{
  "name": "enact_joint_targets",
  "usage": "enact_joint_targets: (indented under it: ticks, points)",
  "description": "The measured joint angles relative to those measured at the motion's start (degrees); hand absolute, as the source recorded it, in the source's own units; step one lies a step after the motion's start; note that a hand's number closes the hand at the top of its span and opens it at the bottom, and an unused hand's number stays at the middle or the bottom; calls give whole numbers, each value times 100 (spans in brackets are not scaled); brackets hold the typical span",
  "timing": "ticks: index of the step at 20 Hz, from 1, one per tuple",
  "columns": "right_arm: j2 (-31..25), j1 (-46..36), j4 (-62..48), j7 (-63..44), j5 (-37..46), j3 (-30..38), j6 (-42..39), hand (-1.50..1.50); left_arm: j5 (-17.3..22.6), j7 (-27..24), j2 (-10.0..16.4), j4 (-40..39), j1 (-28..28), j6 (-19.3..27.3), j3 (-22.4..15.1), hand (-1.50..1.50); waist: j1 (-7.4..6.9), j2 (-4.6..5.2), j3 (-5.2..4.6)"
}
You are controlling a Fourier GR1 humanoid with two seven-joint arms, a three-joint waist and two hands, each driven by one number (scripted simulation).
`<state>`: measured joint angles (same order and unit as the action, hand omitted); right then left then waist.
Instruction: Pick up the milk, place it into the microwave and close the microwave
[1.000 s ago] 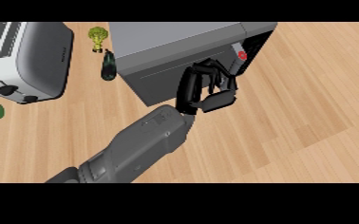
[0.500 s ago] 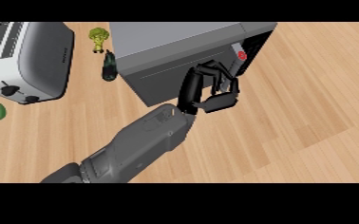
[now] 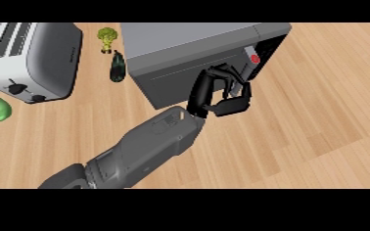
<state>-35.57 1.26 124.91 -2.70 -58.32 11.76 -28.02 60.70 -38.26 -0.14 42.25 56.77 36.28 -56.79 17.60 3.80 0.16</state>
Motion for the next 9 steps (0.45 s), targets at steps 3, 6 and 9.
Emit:
enact_joint_targets:
  ticks: [3, 6, 9]
  points:
    - [-30, 58, 41, -14, -71, 94, 22, -150, 120, 72, 0, 28, 19, -36, -56, 150, -74, -10, -8]
    - [-48, 164, 97, -54, -118, 147, 53, -150, 229, 81, -1, 44, 15, -124, -97, -150, -149, -24, -16]
    - [-82, 234, 183, -97, -180, 214, 107, -150, 317, 76, 2, 33, 12, -240, -155, -150, -212, -34, -25]
